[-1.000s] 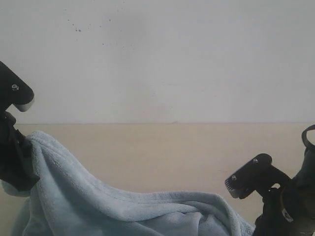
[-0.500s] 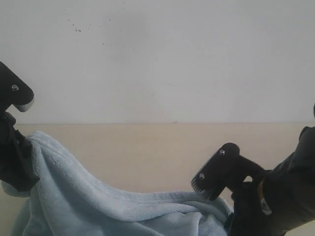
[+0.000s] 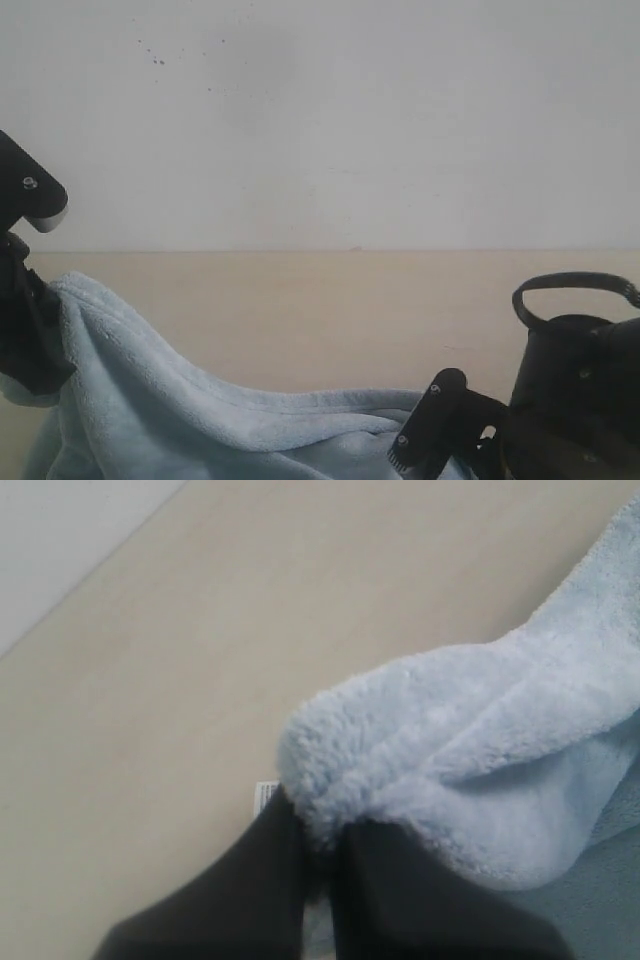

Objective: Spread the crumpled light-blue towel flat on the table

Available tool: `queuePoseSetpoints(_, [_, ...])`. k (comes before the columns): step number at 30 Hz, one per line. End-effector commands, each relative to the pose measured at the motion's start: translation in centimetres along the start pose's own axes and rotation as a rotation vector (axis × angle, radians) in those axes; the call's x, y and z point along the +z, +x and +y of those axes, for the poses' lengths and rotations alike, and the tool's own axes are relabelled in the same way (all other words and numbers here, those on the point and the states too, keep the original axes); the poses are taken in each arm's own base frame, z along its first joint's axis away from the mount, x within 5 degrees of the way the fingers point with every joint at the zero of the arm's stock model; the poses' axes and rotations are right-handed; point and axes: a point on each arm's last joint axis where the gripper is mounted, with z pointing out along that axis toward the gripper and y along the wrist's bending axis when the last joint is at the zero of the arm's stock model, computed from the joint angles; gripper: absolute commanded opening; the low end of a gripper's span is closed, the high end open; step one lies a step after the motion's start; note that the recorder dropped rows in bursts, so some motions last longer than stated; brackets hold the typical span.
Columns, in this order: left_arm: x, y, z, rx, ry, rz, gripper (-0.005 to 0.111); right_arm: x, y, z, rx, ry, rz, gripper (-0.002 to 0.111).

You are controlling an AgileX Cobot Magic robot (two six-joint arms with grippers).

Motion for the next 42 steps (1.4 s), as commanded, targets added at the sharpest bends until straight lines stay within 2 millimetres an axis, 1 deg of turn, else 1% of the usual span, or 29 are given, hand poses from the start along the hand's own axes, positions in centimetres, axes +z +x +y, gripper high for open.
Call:
queuePoseSetpoints(1, [0.1,0.1,-0.2,-0.013,0.009,0.008,0.004,0.2,0.2,-0.3,0.008,0.043,0.031,0.040])
queuePoseSetpoints(4, [0.1,0.1,-0.2,-0.013,0.009,0.006,0.004,0.2,0.4,-0.6,0.023,0.070,0.046,0.040])
queuePoseSetpoints(5, [0.1,0.1,-0.2,-0.013,0.009,0.006,0.004,0.2,0.4,-0.6,0.023,0.071,0.050,0.037])
queuePoseSetpoints(8, [0.1,0.1,-0.2,-0.013,0.009,0.006,0.004,0.2,0.4,-0.6,0.025,0.070,0.051,0.019])
queuePoseSetpoints(10, [0.1,0.1,-0.2,-0.013,0.009,0.006,0.004,0.2,0.4,-0.6,0.025,0.070,0.051,0.004])
queuePoseSetpoints(11, [0.1,0.1,-0.2,-0.013,0.009,0.006,0.004,0.2,0.4,-0.6,0.025,0.070,0.051,0.000])
queuePoseSetpoints(15, [0.1,0.1,-0.2,-0.013,0.009,0.006,0.004,0.2,0.4,-0.7,0.012,0.081,0.048,0.000])
queuePoseSetpoints(18, [0.1,0.1,-0.2,-0.013,0.009,0.008,0.004,0.1,0.4,-1.1,0.009,0.127,0.047,0.000])
queuePoseSetpoints(20, [0.1,0.1,-0.2,-0.013,0.009,0.010,0.004,-0.3,0.3,-1.9,0.036,0.206,0.039,0.000])
queuePoseSetpoints(21, [0.1,0.1,-0.2,-0.011,0.008,0.010,0.004,-1.3,0.5,-3.0,0.071,0.308,0.021,0.000])
queuePoseSetpoints(22, [0.1,0.1,-0.2,-0.011,0.008,0.008,0.004,-1.8,0.6,-3.4,0.082,0.353,0.011,0.000])
queuePoseSetpoints(23, [-0.3,-0.1,-0.1,-0.034,0.003,-0.018,0.004,-3.6,1.0,-4.7,0.126,0.470,-0.028,0.000])
queuePoseSetpoints(24, [-0.7,-0.2,0.1,-0.064,-0.007,-0.044,0.004,-4.6,1.3,-5.3,0.146,0.516,-0.050,0.000])
queuePoseSetpoints(25, [-1.8,-0.4,0.5,-0.066,-0.040,-0.097,0.004,-7.0,2.3,-6.3,0.181,0.601,-0.090,0.000])
queuePoseSetpoints(26, [-2.7,-0.5,0.9,-0.068,-0.067,-0.132,0.004,-8.0,2.7,-6.6,0.194,0.625,-0.110,0.000])
queuePoseSetpoints(27, [-4.5,-0.6,1.6,-0.066,-0.135,-0.205,0.004,-10.5,3.9,-7.3,0.240,0.658,-0.196,0.000])
queuePoseSetpoints(28, [-6.7,-0.6,2.4,-0.060,-0.205,-0.294,0.004,-13.1,5.2,-8.0,0.278,0.704,-0.297,0.000])
queuePoseSetpoints(29, [-7.9,-0.5,2.7,-0.047,-0.238,-0.336,0.004,-14.2,5.7,-8.3,0.290,0.724,-0.339,0.000])
queuePoseSetpoints(30, [-10.3,-0.3,3.2,-0.023,-0.296,-0.422,0.004,-17.2,7.2,-9.0,0.326,0.769,-0.433,0.000])
queuePoseSetpoints(31, [-11.3,-0.2,3.5,-0.018,-0.320,-0.451,0.004,-18.7,8.0,-9.3,0.343,0.783,-0.474,0.000])
queuePoseSetpoints(32, [-13.7,0.1,4.0,-0.033,-0.365,-0.512,0.004,-21.8,9.8,-9.9,0.378,0.815,-0.549,0.000])
queuePoseSetpoints(33, [-14.7,0.3,4.2,-0.047,-0.383,-0.529,0.004,-23.2,10.6,-10.2,0.399,0.826,-0.580,0.000])
queuePoseSetpoints(34, [-17.0,0.9,4.6,-0.075,-0.419,-0.578,0.004,-26.1,12.8,-10.7,0.434,0.847,-0.642,0.000])
queuePoseSetpoints(35, [-18.0,1.2,4.7,-0.087,-0.434,-0.605,0.004,-27.2,13.6,-10.8,0.434,0.849,-0.661,0.000])
queuePoseSetpoints(36, [-19.1,1.6,4.8,-0.092,-0.452,-0.634,0.004,-28.6,14.9,-10.9,0.438,0.838,-0.696,0.000])
queuePoseSetpoints(38, [-19.8,2.1,4.8,-0.064,-0.475,-0.645,0.004,-30.2,16.4,-10.9,0.415,0.814,-0.720,0.000])
queuePoseSetpoints(40, [-19.8,2.3,4.9,-0.034,-0.491,-0.618,0.004,-30.9,16.9,-10.8,0.380,0.793,-0.721,0.000])
queuePoseSetpoints(42, [-18.9,2.1,4.9,-0.020,-0.482,-0.570,0.004,-30.7,16.8,-10.7,0.359,0.778,-0.702,0.000])
